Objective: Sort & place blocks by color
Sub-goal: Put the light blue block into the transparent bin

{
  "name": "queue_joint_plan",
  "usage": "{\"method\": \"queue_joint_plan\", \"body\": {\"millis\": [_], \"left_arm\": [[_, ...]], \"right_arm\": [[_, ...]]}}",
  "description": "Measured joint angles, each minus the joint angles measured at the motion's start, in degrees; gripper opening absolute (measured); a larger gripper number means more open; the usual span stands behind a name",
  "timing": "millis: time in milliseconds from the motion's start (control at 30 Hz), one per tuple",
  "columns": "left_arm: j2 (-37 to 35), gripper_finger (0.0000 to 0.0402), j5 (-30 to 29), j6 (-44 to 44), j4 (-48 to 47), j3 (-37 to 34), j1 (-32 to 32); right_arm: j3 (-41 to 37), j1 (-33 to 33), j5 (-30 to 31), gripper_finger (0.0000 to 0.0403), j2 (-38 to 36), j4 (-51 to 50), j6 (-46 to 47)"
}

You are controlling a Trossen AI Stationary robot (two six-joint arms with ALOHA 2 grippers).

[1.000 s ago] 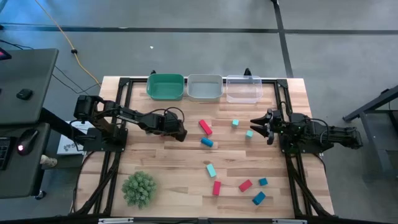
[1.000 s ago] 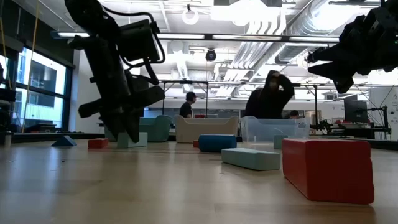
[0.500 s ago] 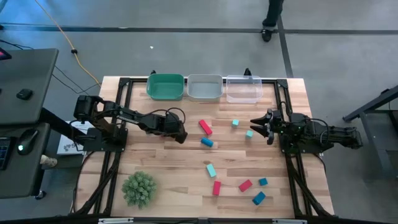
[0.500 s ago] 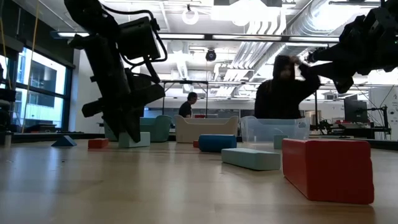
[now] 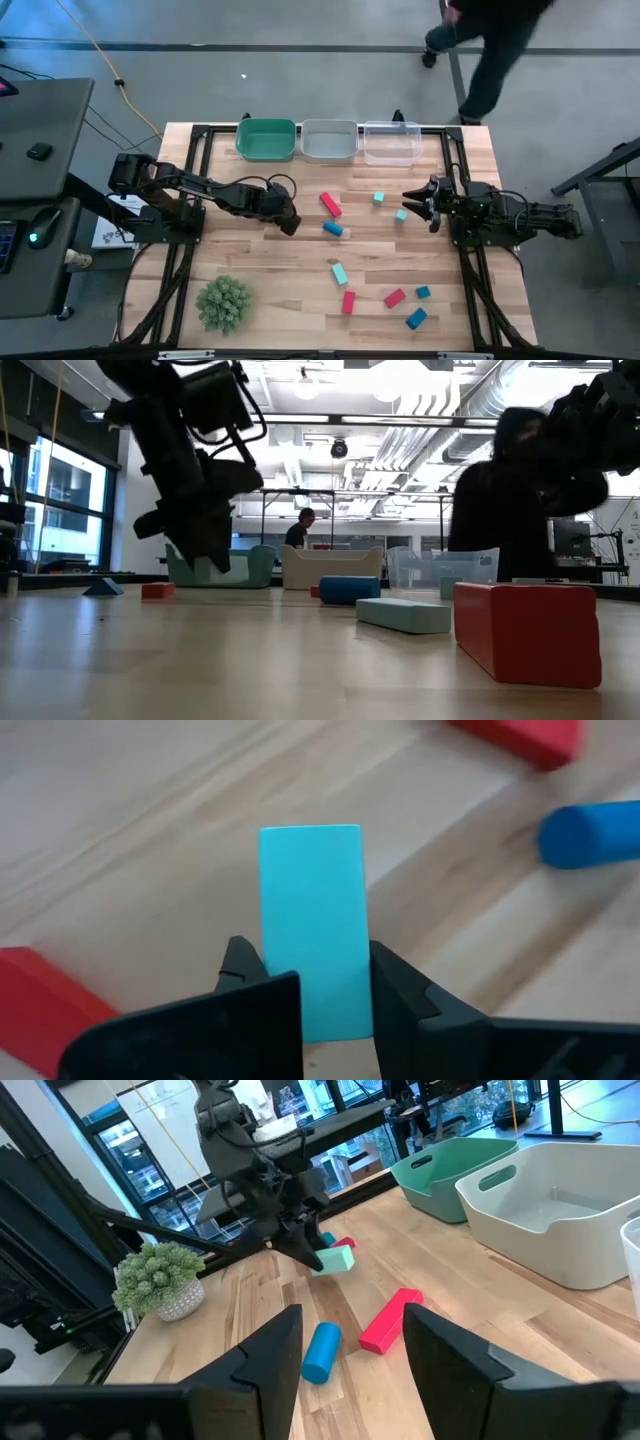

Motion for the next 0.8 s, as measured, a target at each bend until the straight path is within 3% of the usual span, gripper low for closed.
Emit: {"method": "queue_joint_plan", "body": {"millis": [300,700,800], "left_arm": [[-3.9,0.0028,1.6,2.5,5.8,0.0,-2.7],[-7.5,0.0028,1.6,12.6,18.6,0.0,-6.6],[-7.5,0.0028,1.6,14.7,20.8,0.0,-7.5]], "right_arm": [[0.0,0.0,0.0,0.0165,0.0,0.0,0.0],[0.0,0.0,0.0,0.0165,0.0,0.0,0.2],[0.0,0.0,0.0,0.0165,0.0,0.2,5.5]]}}
